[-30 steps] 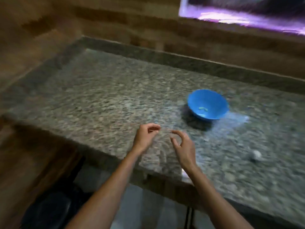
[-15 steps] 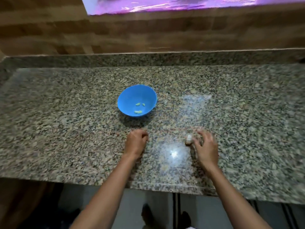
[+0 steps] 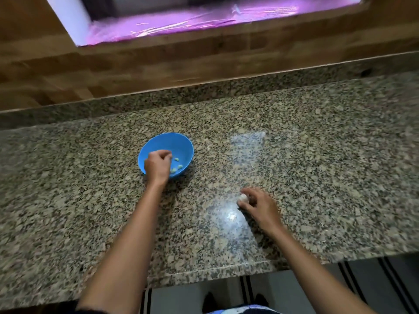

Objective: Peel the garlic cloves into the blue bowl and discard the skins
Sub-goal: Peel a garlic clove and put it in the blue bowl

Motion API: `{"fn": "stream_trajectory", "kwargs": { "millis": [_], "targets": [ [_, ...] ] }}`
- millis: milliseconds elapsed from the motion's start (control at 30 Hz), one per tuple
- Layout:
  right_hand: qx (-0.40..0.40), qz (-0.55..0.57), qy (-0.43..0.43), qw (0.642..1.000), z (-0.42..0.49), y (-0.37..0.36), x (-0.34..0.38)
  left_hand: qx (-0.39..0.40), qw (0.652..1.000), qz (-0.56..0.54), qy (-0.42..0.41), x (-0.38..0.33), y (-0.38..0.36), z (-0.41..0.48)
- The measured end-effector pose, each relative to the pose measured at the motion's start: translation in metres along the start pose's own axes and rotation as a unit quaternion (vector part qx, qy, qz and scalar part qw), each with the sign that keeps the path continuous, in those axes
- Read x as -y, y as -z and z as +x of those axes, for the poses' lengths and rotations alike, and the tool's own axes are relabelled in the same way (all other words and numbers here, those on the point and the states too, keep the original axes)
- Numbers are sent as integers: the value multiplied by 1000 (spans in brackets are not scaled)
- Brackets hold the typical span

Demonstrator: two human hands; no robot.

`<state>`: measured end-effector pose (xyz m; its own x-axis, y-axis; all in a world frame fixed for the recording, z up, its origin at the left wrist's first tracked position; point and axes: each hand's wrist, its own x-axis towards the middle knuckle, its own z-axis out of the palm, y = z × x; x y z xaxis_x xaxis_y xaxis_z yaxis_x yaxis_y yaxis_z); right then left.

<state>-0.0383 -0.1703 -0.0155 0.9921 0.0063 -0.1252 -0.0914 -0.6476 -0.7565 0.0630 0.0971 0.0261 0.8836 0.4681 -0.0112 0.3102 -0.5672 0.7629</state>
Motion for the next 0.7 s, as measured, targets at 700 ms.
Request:
{"fn": "stream_trajectory", "kwargs": {
  "millis": [700],
  "targets": [
    [58, 538, -227, 810, -21, -15, 19, 310, 899, -298, 77, 4, -37, -153]
  ]
}}
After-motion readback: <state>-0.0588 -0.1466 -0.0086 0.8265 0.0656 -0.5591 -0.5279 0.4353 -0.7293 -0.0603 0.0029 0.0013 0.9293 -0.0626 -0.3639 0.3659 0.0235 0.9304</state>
